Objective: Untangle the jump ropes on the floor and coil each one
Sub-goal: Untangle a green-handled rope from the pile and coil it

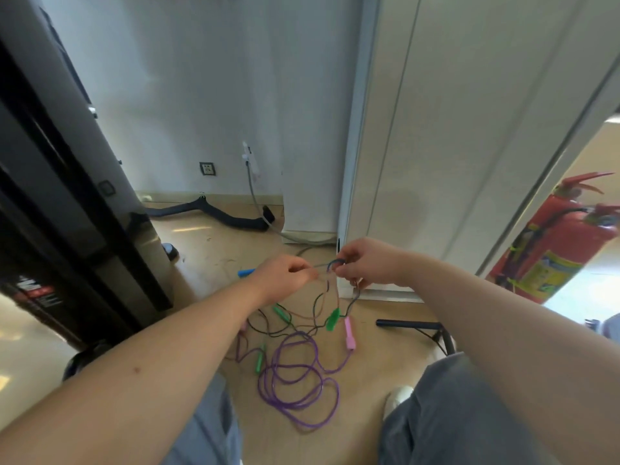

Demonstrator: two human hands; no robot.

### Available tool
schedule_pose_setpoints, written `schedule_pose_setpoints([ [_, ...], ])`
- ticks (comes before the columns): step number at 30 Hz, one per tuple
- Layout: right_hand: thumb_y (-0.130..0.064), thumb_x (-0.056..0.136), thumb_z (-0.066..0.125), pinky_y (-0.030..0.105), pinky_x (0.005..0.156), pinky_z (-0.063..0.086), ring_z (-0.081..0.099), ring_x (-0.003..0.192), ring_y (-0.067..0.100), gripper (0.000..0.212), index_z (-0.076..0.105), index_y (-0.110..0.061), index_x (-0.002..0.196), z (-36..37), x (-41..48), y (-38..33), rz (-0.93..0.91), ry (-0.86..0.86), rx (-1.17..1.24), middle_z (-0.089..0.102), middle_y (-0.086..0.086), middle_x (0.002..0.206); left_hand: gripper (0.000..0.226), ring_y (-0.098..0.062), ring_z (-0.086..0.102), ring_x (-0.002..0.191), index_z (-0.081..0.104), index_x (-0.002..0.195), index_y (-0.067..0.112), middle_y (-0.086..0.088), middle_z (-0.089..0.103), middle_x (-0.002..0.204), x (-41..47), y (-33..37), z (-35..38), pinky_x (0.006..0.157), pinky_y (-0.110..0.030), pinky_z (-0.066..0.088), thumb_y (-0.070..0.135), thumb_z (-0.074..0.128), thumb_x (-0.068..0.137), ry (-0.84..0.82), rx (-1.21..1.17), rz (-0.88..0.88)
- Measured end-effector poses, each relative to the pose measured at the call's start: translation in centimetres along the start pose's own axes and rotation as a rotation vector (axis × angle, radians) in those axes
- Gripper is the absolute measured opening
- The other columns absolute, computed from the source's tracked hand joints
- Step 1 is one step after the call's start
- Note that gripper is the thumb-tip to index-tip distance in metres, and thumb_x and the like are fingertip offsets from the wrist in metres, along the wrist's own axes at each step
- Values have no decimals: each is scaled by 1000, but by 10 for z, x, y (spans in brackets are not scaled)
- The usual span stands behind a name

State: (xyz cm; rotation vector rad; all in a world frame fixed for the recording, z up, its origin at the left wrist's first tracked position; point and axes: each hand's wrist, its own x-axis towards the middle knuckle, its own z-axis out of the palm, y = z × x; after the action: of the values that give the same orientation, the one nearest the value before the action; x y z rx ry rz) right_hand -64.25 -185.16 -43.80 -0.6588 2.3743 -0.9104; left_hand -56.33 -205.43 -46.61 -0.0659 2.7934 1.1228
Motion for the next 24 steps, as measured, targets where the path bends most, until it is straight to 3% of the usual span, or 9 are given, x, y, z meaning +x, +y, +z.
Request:
schedule_pose_setpoints([
  [2, -20, 96, 63, 38, 80, 62, 64, 75, 16, 12, 70, -12, 101, 0, 3, 0, 7, 2, 38, 66, 5, 80, 28, -18, 67, 81, 75, 87, 38, 6, 73, 86, 6, 1, -1, 76, -43, 56, 53, 52, 92, 34, 19, -11],
  [4, -21, 97, 62, 41, 81, 62, 64, 75, 16, 13, 70, -11, 101, -1, 7, 0, 13, 21, 77, 65, 4, 79, 26, -11, 58, 63, 75, 82, 35, 9, 68, 73, 13, 2, -3, 59, -31, 47, 45, 55, 95, 64, 41, -12],
  [6, -22, 98, 61, 42, 80, 63, 64, 74, 16, 13, 70, -12, 99, -2, 12, 0, 13, 52, 111, 65, 2, 77, 25, -8, 52, 57, 73, 78, 35, 9, 63, 67, 17, 5, -3, 55, -26, 37, 40, 56, 96, 55, 76, -8],
  [10, -24, 99, 60, 44, 80, 62, 66, 75, 15, 11, 69, -18, 95, -5, 22, 5, 4, 122, 152, 69, 0, 76, 26, -12, 53, 62, 69, 77, 34, 6, 62, 70, 29, 4, 4, 58, -27, 38, 40, 53, 97, 14, 62, -43],
  [12, -24, 99, 59, 43, 79, 62, 65, 73, 15, 11, 68, -19, 97, -7, 27, 8, 10, 135, 145, 68, 1, 79, 29, -16, 55, 66, 70, 84, 26, 2, 63, 75, 37, 4, 7, 62, -31, 43, 39, 49, 99, 5, 16, -69],
  [16, -23, 100, 56, 43, 76, 62, 63, 71, 15, 14, 68, -15, 102, -10, 37, 16, 31, 154, 118, 66, 2, 80, 33, -20, 68, 96, 64, 105, 11, -4, 73, 104, 51, 15, 8, 83, -39, 52, 29, 37, 106, -18, -367, -166],
  [20, -19, 98, 53, 45, 76, 62, 66, 77, 22, 20, 68, -16, 111, -14, 53, 27, 74, 184, 42, 70, 5, 91, 34, -24, 71, 104, 54, 80, 14, -5, 78, 97, 71, 25, 6, 91, -43, 51, 23, 33, 104, 33, -784, -200],
  [22, -14, 94, 54, 38, 80, 59, 65, 89, 23, 34, 64, -22, 126, -14, 61, 32, 87, 185, -9, 68, 1, 109, 31, -28, 72, 101, 49, 80, 16, -9, 78, 92, 82, 22, 9, 91, -46, 51, 25, 33, 104, 44, -956, -203],
  [24, -6, 90, 55, 43, 83, 58, 64, 104, 24, 53, 55, -26, 139, -9, 67, 39, 110, 87, 58, 60, -1, 125, 33, -29, 72, 96, 44, 76, 19, -12, 76, 90, 92, 18, 14, 91, -50, 53, 29, 34, 105, 44, -1060, -208],
])
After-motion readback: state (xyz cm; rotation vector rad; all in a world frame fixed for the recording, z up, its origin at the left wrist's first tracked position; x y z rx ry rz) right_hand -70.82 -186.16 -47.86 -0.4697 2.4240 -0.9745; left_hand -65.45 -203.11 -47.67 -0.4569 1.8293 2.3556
